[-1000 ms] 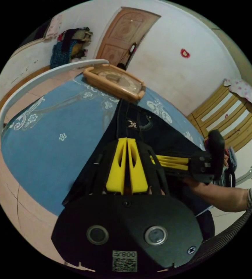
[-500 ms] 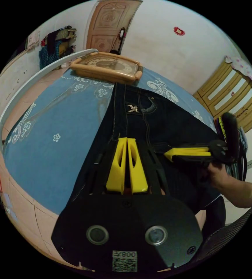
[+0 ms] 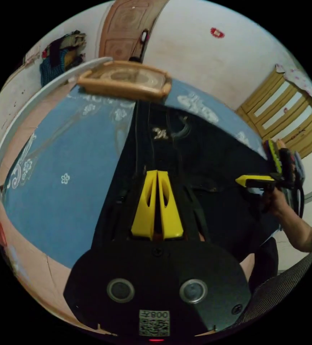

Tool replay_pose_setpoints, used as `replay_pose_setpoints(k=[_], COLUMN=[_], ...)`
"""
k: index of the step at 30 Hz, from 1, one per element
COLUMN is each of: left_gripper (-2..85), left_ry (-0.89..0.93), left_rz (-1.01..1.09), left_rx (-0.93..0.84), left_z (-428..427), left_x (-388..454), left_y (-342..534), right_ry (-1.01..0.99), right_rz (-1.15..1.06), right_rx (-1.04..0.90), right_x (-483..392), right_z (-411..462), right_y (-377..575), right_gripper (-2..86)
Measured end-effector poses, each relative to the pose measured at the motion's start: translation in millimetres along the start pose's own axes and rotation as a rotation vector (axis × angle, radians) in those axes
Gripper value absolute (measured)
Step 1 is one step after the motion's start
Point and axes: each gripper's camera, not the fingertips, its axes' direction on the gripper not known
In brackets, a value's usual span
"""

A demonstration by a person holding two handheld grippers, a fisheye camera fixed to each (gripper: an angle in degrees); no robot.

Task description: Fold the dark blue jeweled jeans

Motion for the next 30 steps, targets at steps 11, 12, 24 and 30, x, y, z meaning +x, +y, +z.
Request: replay_pose_setpoints(k=[11, 12, 24, 30], left_gripper=[0.1, 0.1, 0.7, 4.1], left_ry=[-0.028, -0.021, 0.057, 0.070], left_rz=[0.042, 0.044, 0.051, 0.170], left_rx=[0.025, 0.034, -0.013, 0.033], left_z=[-31, -33, -47, -62], left_x=[63, 66, 132, 176], left_y=[-33, -35, -70, -109], right_ry=[0.097, 0.104, 0.124, 0.195], right_rz=[-0.022, -0.016, -0.058, -0.054], right_rx=[-0.023, -0.016, 0.004, 0.098], right_x=[-28, -32, -72, -68], right_z=[-26, -28, -53, -107], right_y=[-38, -41, -79, -113], right_gripper=[0.1, 0.2, 0.4, 2.4])
